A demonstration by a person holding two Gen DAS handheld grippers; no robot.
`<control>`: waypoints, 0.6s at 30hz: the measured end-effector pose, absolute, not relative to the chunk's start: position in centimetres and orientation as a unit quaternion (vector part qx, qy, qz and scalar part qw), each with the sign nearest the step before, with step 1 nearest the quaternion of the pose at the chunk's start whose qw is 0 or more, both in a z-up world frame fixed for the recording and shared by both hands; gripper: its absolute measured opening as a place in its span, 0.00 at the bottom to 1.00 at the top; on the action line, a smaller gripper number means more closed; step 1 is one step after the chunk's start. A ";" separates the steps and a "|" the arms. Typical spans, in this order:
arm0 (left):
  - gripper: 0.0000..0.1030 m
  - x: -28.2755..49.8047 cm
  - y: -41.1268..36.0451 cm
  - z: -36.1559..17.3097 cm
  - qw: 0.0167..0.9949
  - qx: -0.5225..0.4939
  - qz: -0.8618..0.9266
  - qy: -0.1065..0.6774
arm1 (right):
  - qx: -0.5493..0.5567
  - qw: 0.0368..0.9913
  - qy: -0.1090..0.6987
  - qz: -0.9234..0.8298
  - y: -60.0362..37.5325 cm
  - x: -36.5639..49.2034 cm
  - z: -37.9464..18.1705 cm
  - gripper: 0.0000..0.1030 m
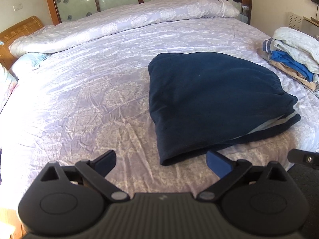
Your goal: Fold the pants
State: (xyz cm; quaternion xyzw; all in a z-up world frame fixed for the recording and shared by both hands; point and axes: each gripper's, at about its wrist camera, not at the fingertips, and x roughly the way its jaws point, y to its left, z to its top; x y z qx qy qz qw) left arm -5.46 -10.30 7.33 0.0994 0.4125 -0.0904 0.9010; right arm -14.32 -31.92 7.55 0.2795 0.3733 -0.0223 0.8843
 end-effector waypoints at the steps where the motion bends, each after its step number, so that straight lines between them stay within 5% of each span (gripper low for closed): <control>1: 0.99 -5.5 -10.3 7.3 0.901 0.101 -0.090 0.411 | 0.279 0.885 0.373 -0.023 -31.9 -14.3 7.5 0.63; 18: 1.00 -6.5 -11.5 7.8 0.908 0.127 -0.113 0.382 | 0.239 0.914 0.329 -0.013 -30.7 -14.7 9.0 0.80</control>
